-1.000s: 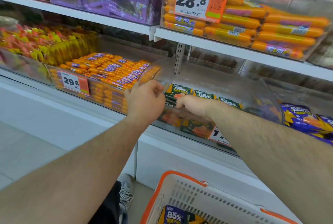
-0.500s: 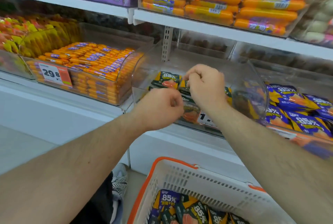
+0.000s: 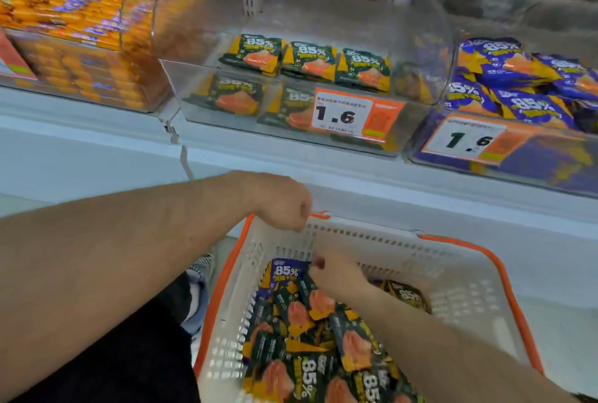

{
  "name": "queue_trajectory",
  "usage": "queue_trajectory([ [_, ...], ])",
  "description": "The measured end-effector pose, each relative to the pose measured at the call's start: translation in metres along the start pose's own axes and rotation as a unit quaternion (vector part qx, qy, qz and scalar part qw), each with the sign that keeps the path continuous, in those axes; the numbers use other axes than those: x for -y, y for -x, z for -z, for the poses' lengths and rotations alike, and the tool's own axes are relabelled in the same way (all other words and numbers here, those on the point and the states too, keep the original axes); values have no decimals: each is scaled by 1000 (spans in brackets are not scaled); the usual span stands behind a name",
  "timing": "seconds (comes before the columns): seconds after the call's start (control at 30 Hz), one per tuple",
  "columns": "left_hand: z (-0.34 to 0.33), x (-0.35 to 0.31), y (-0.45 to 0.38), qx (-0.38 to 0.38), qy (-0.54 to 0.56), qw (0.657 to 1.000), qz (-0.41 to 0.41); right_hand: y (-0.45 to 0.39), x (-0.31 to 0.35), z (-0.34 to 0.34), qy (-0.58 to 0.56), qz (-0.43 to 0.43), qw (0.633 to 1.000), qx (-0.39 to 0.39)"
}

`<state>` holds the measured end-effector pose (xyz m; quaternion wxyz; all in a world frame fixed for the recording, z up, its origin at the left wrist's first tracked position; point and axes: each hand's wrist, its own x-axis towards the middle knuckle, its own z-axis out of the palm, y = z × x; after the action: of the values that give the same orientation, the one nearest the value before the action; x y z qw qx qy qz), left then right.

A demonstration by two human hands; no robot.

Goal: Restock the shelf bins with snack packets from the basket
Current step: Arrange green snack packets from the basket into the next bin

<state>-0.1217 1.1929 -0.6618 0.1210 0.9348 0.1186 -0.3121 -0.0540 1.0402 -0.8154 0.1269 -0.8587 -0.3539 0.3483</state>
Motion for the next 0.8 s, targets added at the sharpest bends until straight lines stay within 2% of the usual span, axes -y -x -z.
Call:
queue_trajectory([
  [0.07, -1, 0, -4, 33, -15, 999, 5, -1, -11, -21, 48, -64, 994, 77],
  [0.1, -1, -2, -5, 37, -15, 999, 9, -1, -15, -30, 71, -87, 990, 86],
  [0.23, 1, -8, -4, 32, -8, 999, 13, -5, -34, -60, 196, -92, 975, 46],
  [0.3, 1, -8, -4, 40, -9, 999, 16, -4, -36, -65, 211, -81, 973, 38],
  [0.43, 1, -7, -2, 43, -15, 999, 19, -3, -35, -57, 159, -69, 984, 30],
  [0.57, 2, -5, 0, 45, -11, 999, 13, -4, -23, -23, 60, -26, 996, -61],
  [0.63, 3, 1, 1, 47, 2, 999, 23, -3, -13, 4, 19, -3, 998, -67],
  [0.7, 4, 12, 3, 39, 34, 998, 46, 4, 0, 34, 2, 51, 998, -45],
  [0.8, 10, 28, 11, 18, 148, 985, 85, 23, 26, 78, -35, 113, 992, -35],
])
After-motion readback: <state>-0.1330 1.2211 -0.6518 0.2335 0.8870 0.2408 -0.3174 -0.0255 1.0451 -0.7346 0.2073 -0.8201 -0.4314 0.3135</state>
